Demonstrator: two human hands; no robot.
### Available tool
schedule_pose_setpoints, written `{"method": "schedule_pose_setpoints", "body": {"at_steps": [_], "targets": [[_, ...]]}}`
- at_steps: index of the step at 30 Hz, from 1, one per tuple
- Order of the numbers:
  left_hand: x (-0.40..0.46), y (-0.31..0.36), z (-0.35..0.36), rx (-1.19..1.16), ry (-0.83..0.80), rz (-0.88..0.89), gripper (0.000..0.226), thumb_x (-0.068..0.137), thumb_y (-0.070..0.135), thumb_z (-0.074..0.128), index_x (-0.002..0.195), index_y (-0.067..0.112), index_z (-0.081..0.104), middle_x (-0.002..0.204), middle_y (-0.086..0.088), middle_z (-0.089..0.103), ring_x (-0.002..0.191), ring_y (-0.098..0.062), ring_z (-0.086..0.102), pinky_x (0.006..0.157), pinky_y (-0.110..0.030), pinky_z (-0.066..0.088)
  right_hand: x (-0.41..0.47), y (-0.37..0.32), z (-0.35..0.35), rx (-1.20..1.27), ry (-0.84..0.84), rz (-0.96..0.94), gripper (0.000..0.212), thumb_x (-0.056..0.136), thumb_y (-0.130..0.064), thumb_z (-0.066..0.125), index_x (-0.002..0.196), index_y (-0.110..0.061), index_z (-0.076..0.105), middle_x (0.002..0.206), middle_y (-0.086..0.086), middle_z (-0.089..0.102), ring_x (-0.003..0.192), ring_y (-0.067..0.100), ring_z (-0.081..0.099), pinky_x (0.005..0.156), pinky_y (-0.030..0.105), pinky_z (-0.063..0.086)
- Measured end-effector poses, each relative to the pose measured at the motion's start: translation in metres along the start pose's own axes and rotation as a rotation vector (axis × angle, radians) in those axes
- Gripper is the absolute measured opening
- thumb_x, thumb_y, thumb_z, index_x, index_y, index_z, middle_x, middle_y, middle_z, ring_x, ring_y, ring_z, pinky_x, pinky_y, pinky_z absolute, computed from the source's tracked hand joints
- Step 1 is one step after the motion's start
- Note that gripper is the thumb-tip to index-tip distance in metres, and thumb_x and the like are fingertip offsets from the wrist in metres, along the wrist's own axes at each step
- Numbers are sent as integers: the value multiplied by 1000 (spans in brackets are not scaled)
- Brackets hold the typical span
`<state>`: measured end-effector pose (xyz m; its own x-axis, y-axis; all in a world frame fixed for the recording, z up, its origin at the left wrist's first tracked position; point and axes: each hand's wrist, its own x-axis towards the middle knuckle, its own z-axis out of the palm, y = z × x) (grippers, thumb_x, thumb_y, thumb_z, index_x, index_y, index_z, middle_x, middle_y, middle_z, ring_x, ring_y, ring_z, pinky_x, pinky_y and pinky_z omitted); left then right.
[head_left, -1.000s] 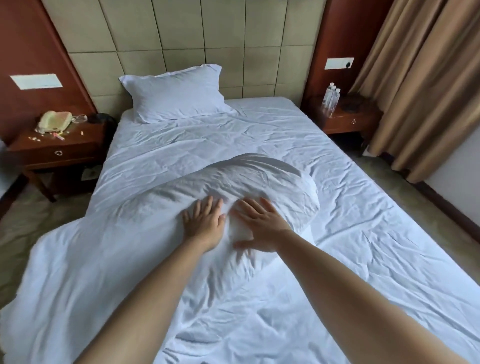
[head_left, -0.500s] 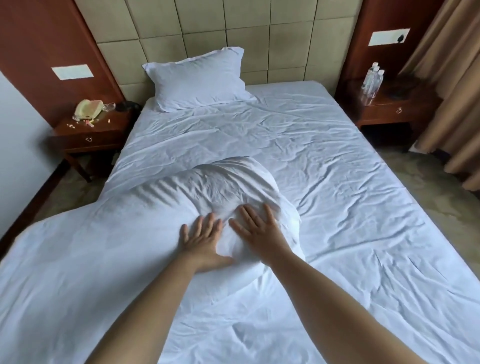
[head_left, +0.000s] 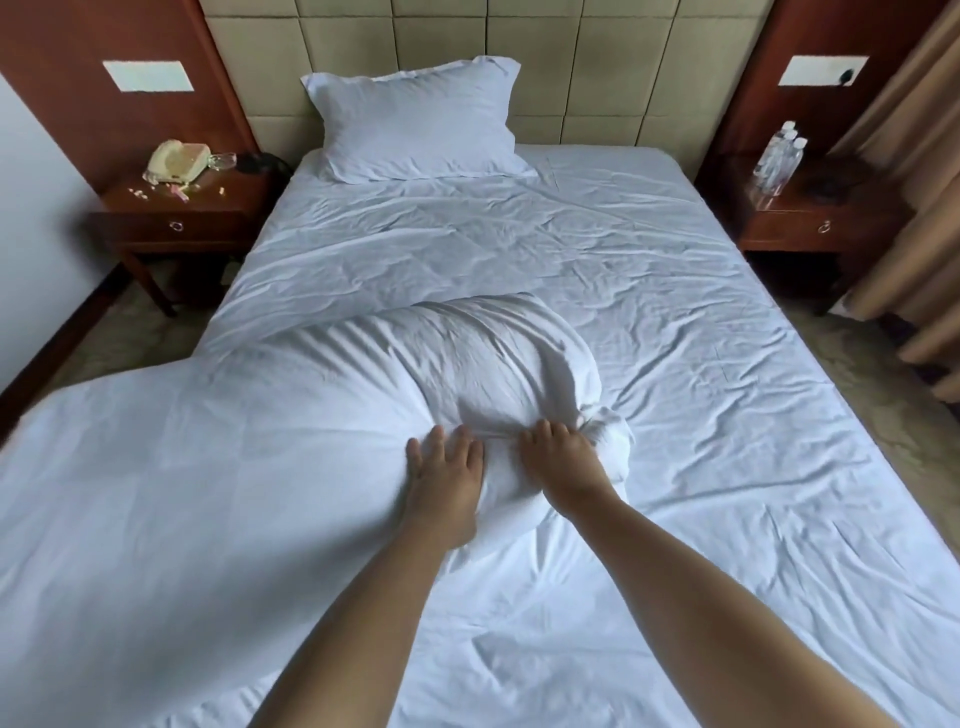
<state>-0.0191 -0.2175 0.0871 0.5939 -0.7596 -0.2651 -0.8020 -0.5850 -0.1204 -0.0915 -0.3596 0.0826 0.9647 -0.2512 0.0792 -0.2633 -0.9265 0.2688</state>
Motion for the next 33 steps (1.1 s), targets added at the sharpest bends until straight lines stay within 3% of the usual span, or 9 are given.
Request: {"method": "schedule_pose_setpoints", "body": {"at_steps": [6,16,18,20,22,25,28,30,33], "targets": [[-19,-5,-32,-259,223,-43,71,84,5,48,150,14,22,150,-3,34,138,-21,30,114,-32,21,5,19,-67,17,55,-117,20,40,-3,65,55,-15,59,49,3,52,40,20,51,43,22,37],[-92,35,-133,-572,486,-164,67,80,-12,41,144,10,37,142,-10,48,131,-24,43,108,-26,31,-25,67,-159,-67,528,-173,14,62,-11,44,57,-17,56,49,3,51,40,19,50,42,20,34],[-92,60,-96,-459,279,-107,72,81,-6,46,148,8,25,150,-11,34,140,-23,30,114,-29,21,-51,67,-119,31,424,-162,20,70,-11,43,66,-13,62,56,8,58,47,24,59,44,26,43],[-91,77,-52,-308,-47,-11,86,83,11,55,152,11,4,160,-5,7,148,-21,4,119,-36,7,-76,59,-77,148,11,-141,26,88,-9,43,97,-10,67,90,13,69,82,31,69,68,38,55],[-81,82,-28,-219,-223,39,92,83,32,57,153,16,-1,160,4,-6,148,-19,-9,119,-42,0,-88,54,-50,226,-326,-124,35,90,-13,53,125,-14,55,123,7,61,114,28,59,93,39,48],[-55,67,-40,-608,-146,-97,59,87,46,41,141,23,44,149,2,39,139,-16,33,115,-34,25,-72,60,-45,389,-517,-107,57,85,-32,60,139,-18,44,139,4,49,127,23,49,103,32,40],[-19,43,-66,-759,188,-304,53,75,45,35,114,25,66,119,3,67,115,-20,58,98,-32,44,-38,73,-56,759,-717,-2,42,97,-36,44,127,-10,55,136,15,51,123,27,50,96,28,37],[8,30,-75,-425,350,-246,63,75,42,25,123,22,60,125,0,60,122,-24,50,101,-37,38,-17,80,-62,931,-639,160,38,100,-31,35,114,-8,62,129,18,55,118,30,52,92,30,38],[40,19,-72,-236,149,-286,58,93,43,29,150,38,17,160,6,9,147,-23,3,111,-61,1,12,80,-59,766,-170,322,32,94,-25,40,116,-10,57,123,14,57,117,30,49,92,33,40]]}}
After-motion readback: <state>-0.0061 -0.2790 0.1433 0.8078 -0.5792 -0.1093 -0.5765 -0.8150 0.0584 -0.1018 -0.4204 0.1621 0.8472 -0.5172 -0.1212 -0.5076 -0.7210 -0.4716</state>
